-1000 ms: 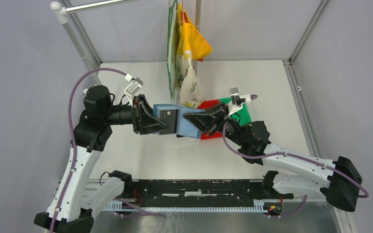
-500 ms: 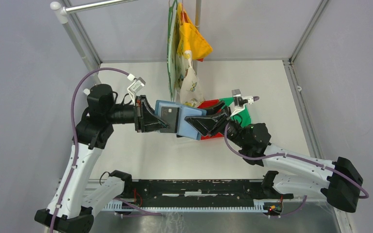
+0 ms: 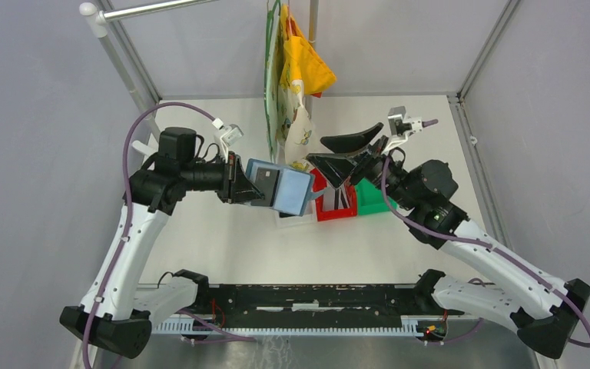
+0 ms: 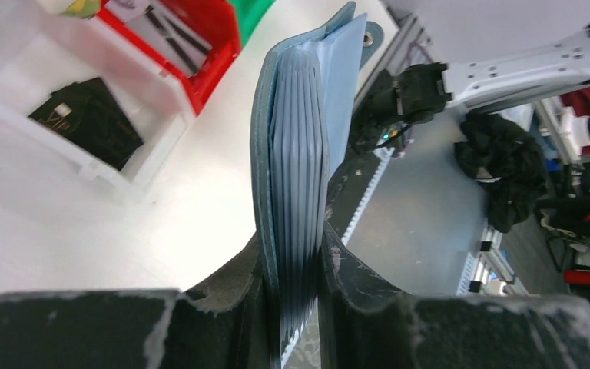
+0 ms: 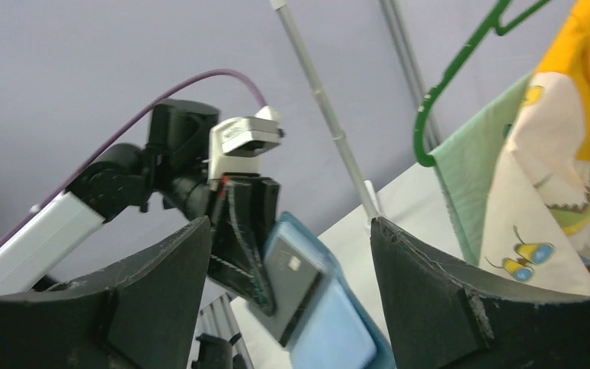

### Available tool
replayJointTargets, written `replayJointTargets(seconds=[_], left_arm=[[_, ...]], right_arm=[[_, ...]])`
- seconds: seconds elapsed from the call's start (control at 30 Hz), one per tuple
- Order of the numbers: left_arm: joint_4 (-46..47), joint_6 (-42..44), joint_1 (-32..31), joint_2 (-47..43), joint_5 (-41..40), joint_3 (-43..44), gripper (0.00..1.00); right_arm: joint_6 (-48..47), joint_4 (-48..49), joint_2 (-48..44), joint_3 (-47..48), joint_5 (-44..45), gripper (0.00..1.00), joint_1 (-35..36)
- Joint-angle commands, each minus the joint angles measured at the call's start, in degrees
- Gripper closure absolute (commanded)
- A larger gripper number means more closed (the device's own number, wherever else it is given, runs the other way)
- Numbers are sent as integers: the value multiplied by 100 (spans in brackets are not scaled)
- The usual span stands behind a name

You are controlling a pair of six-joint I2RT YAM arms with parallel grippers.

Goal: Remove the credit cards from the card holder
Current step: Remove the credit card from the card holder.

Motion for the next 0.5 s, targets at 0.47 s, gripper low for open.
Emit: replayJointTargets(seconds=[0.47], left_arm=[[-1268, 1322, 4, 734, -192, 728, 98]], right_arm=[[1254, 705, 1210, -343, -2343, 23, 120]])
